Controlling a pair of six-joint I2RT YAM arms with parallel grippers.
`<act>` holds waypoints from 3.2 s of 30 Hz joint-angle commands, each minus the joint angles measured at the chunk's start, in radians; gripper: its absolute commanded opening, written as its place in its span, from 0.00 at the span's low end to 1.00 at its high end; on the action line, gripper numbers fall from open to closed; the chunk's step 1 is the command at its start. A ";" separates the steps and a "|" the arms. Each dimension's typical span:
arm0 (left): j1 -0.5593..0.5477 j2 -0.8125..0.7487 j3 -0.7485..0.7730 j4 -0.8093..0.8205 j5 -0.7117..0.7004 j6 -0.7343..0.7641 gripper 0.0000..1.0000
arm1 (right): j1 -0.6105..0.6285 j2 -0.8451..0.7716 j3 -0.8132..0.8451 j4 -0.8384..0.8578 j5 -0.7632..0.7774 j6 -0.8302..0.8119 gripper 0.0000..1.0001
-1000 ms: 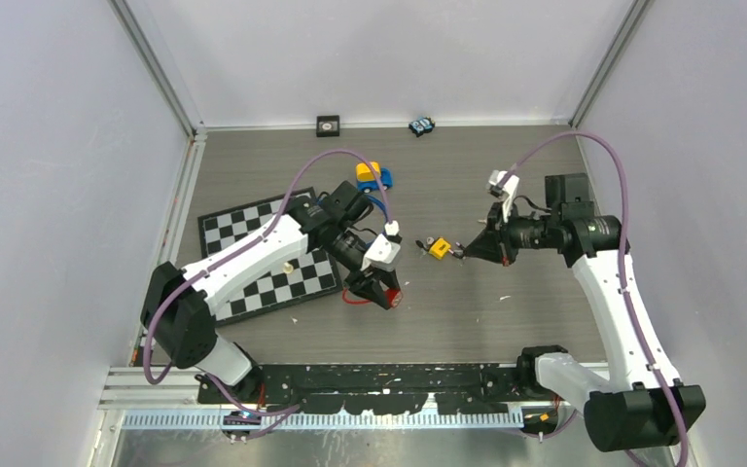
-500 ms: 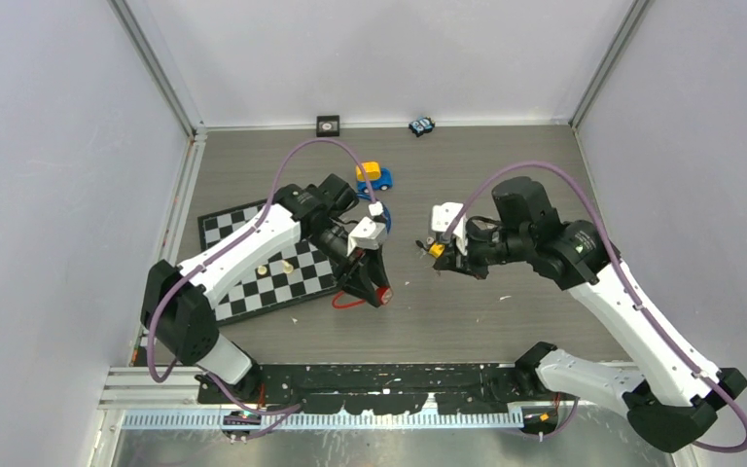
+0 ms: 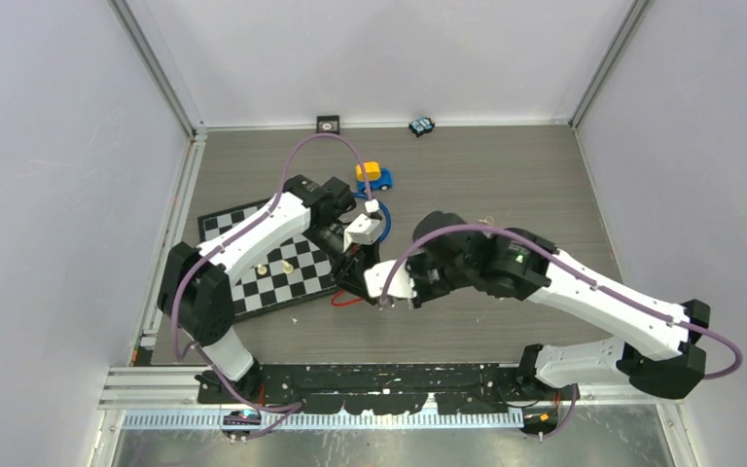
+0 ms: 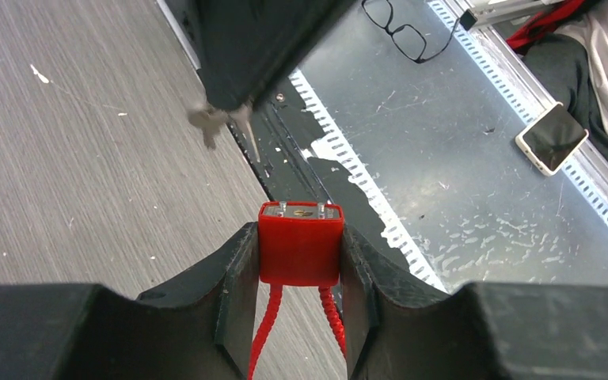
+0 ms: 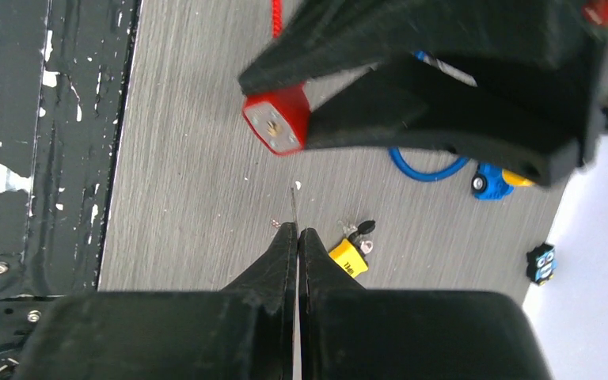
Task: Unlock with the key
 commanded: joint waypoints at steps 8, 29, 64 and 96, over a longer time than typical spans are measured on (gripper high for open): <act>0.014 0.044 0.037 -0.277 0.018 0.444 0.00 | 0.205 0.065 0.039 0.027 0.246 -0.034 0.01; 0.031 0.081 0.017 -0.319 0.029 0.508 0.00 | 0.353 0.152 0.049 0.102 0.483 -0.035 0.00; 0.071 0.062 -0.004 -0.247 0.112 0.378 0.00 | 0.354 0.184 0.036 0.088 0.505 -0.022 0.00; 0.077 0.061 -0.011 -0.242 0.116 0.376 0.00 | 0.354 0.203 0.075 0.076 0.471 0.012 0.00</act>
